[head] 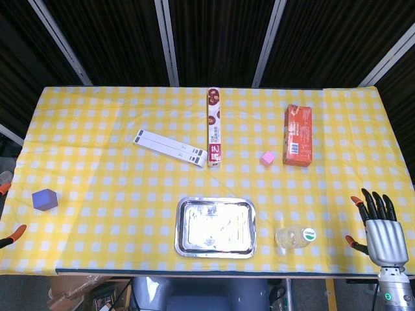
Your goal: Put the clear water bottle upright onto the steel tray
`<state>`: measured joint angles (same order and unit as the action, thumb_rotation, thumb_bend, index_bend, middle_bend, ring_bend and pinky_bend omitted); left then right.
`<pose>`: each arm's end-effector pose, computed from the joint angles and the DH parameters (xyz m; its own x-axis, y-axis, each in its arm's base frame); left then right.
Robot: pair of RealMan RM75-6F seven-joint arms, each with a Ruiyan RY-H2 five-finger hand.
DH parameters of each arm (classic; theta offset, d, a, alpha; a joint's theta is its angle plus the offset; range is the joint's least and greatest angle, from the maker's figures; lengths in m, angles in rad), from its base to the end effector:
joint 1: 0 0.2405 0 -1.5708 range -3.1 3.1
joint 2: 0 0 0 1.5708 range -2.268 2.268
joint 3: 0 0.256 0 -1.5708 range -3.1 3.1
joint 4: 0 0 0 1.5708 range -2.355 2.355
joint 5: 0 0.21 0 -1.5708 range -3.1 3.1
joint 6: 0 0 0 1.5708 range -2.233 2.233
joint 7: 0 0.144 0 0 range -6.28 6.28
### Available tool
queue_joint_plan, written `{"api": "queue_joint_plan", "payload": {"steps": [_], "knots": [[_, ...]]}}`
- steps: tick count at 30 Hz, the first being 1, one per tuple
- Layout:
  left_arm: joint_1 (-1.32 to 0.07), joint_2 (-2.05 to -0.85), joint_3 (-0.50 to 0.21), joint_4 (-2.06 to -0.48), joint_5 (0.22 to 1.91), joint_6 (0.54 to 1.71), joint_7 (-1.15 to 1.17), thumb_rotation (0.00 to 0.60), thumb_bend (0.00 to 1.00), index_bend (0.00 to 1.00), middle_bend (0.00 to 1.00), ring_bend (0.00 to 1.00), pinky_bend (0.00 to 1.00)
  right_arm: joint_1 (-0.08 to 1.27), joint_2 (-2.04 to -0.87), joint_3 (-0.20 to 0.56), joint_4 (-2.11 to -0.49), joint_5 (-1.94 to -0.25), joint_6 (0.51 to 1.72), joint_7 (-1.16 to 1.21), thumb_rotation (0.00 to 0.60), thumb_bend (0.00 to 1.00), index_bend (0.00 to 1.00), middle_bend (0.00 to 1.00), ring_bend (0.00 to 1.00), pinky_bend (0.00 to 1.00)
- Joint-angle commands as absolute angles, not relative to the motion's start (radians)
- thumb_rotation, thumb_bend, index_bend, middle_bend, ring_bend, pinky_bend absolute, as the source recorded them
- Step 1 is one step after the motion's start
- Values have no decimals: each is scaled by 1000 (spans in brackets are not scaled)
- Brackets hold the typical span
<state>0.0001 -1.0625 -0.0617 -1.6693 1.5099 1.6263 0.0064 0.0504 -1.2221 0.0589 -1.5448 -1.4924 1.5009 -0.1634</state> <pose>-0.3077 0.1557 0.1914 0.4042 -0.1162 0.9073 0.9147 0.0555 -0.4004 -0.3203 -0.1722 0.1356 0.5077 0.0020 0.8615 -0.8611 0.0336 0.5074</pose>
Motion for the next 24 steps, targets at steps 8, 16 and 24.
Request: {"api": "queue_joint_plan", "payload": {"steps": [8,16,24], "knots": [[-3,-1069,-47,-1680,1553,1629,40,600,215,141,0,0,0,48,-1225,50,-1543,-1493,1496,-169,600,96,180,65,0,0],[-14,-1078,-45,-1685,1548,1603,69,600,215,141,0,0,0,48,-1212,46,-1550,-1502,1490,-102,600,96,151,65,0,0],[-3,-1084,-35,-1696,1567,1621,90,600,215,141,0,0,0,56,-1194,36,-1546,-1506,1461,-46,600,96,148,65,0,0]]}}
